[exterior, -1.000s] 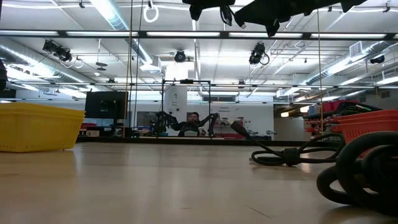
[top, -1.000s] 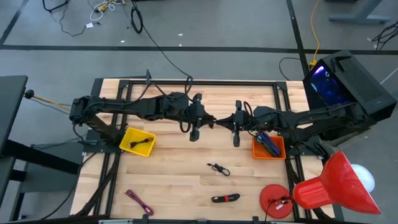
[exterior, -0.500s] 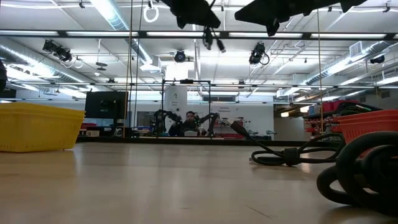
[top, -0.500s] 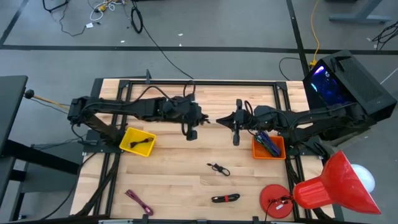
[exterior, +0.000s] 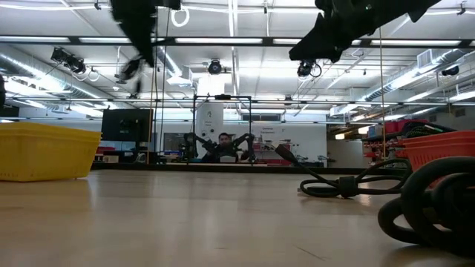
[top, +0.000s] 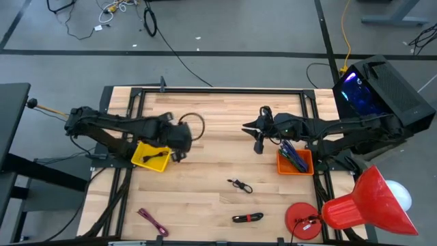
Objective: Pick & Place USB Port
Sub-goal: Put the black charger cable into the yellow basket
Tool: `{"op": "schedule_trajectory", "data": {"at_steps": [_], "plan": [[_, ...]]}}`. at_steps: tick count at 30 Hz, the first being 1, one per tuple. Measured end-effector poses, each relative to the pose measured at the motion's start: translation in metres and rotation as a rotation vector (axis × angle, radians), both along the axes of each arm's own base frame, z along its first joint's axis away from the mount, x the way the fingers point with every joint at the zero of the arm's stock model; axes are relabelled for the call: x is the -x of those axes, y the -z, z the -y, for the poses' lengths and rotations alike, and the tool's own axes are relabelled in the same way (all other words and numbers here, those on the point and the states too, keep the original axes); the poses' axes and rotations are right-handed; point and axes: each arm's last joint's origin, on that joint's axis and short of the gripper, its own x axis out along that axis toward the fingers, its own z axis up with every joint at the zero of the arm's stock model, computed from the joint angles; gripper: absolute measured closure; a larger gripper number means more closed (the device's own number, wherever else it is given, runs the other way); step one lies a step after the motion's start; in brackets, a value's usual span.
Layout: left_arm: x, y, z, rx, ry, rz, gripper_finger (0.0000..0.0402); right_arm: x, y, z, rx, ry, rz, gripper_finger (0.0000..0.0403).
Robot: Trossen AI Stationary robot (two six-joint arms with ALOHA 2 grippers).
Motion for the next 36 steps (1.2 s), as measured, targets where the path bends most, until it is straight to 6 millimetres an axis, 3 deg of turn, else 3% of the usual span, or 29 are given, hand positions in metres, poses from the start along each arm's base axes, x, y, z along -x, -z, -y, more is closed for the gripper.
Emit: {"op": "schedule_trajectory", "data": {"at_steps": [14, 20, 26, 36], "plan": [[0.043, 0.005, 0.049, 0.035, -0.143, -0.152, 0.0372, 0.001, 0.002, 0.0, -0.015, 0.005, -0.016, 0.0314], [0.059, 0.048, 0.053, 0.026, -0.188, -0.29, 0.0372, 0.001, 0.002, -0.001, -0.023, -0.011, -0.016, 0.0314], [0.068, 0.082, 0.048, 0.042, -0.169, -0.31, 0.0372, 0.0, 0.002, -0.001, -0.026, -0.01, -0.012, 0.0315], [0.089, 0.114, 0.037, 0.059, -0.198, -0.341, 0.0372, 0.0, 0.001, -0.001, -0.029, -0.01, -0.004, 0.0315]]}}
